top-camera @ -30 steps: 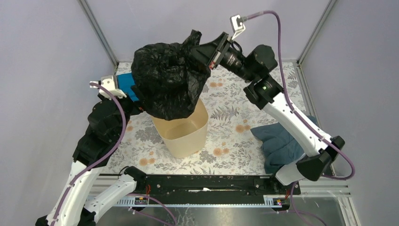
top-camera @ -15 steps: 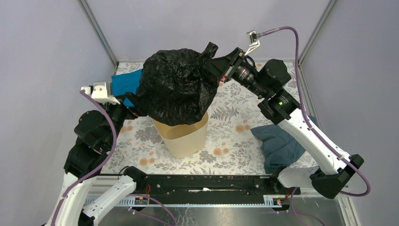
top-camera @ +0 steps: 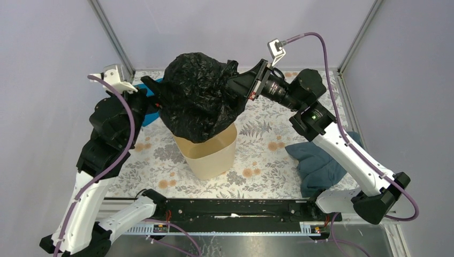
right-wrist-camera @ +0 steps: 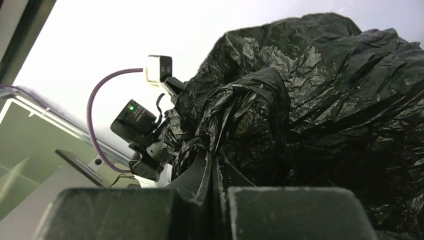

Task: Put the trash bags into the trash bin

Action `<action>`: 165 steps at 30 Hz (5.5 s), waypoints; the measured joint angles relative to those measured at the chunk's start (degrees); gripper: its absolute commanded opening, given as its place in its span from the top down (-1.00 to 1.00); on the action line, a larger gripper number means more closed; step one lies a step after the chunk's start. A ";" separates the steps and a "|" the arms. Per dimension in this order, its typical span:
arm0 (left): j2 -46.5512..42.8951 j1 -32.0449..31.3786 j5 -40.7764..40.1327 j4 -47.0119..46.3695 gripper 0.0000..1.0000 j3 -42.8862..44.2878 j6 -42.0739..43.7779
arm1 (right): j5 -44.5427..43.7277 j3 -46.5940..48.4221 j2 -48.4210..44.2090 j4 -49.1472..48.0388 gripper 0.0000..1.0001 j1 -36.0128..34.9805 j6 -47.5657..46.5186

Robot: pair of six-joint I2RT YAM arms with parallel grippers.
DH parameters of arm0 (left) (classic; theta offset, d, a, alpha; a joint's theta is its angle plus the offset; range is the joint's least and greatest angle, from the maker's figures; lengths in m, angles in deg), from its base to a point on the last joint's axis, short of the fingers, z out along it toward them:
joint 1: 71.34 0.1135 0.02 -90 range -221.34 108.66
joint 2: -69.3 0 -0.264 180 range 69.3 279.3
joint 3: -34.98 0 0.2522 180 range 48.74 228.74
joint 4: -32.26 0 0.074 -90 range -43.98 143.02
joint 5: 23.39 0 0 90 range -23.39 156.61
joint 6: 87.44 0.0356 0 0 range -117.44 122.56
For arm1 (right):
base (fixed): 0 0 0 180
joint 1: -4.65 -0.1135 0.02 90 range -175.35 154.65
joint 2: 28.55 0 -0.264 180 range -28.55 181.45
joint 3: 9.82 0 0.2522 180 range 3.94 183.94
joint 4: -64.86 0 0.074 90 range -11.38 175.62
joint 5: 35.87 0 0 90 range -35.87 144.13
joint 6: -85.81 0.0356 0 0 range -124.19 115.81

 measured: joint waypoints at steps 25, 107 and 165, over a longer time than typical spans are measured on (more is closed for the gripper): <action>-3.65 0.00 -2.27 -2.23 -0.98 -1.99 0.63 | 4.87 2.08 3.54 -10.16 1.00 -0.83 5.95; 19.76 12.55 61.44 -7.21 0.14 -7.34 0.81 | 17.51 -0.61 10.16 -11.91 1.00 -10.45 -12.76; -4.98 9.01 31.06 15.15 0.18 -4.26 0.15 | -15.93 -1.38 7.02 6.64 1.00 -12.15 -24.37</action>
